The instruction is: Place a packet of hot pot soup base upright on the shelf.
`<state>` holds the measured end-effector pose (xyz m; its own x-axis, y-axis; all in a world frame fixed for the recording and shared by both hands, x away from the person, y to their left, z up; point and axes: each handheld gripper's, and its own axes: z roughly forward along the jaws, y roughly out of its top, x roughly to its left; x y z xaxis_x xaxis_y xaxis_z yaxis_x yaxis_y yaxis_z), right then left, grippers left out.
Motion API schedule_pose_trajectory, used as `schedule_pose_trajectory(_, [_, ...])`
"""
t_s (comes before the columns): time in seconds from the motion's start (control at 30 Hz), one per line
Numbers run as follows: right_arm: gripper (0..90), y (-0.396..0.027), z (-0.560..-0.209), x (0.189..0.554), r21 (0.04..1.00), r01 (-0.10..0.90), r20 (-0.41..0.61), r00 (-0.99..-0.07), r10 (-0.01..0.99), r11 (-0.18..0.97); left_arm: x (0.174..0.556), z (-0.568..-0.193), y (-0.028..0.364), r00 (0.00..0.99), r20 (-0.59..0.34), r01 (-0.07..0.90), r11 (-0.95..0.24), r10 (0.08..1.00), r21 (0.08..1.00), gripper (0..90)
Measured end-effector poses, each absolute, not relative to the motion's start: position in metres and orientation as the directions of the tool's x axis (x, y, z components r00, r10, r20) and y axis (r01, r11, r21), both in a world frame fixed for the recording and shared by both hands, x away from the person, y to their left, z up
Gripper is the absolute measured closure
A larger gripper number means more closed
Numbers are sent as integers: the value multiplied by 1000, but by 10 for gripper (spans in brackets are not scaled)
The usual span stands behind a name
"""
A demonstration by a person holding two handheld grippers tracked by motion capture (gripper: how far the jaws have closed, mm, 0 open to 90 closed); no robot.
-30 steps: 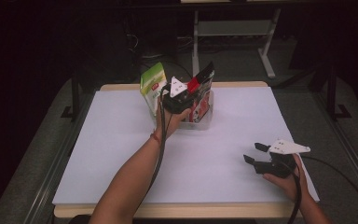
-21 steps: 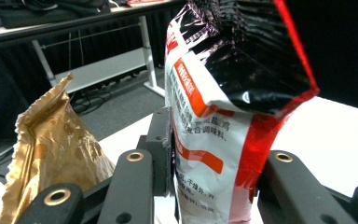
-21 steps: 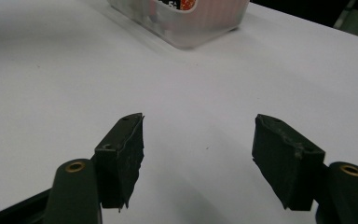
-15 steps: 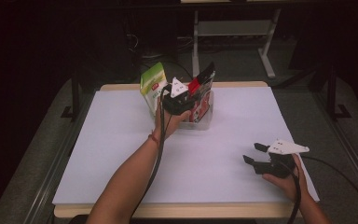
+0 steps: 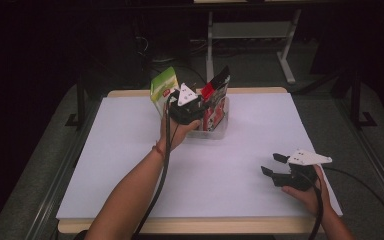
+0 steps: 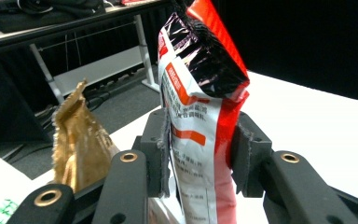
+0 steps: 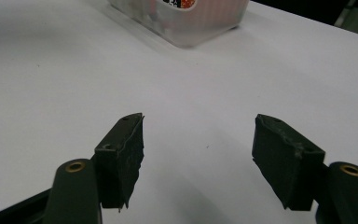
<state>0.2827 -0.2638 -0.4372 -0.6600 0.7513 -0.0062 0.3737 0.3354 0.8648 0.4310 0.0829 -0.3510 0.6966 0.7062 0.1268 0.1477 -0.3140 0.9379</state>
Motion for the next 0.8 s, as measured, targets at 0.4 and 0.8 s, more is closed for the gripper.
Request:
schedule_pose_trajectory(0.4, [329,-263,-438,282,864,374,-3,-663,749,336,419,-347,98,718,163,117,-348,677,930,572])
schedule_pose_trajectory(0.8, [328,-262,-438,282,861,375,-7,-665,747,343,407,-347,109,729,207,99,-399,652,911,483])
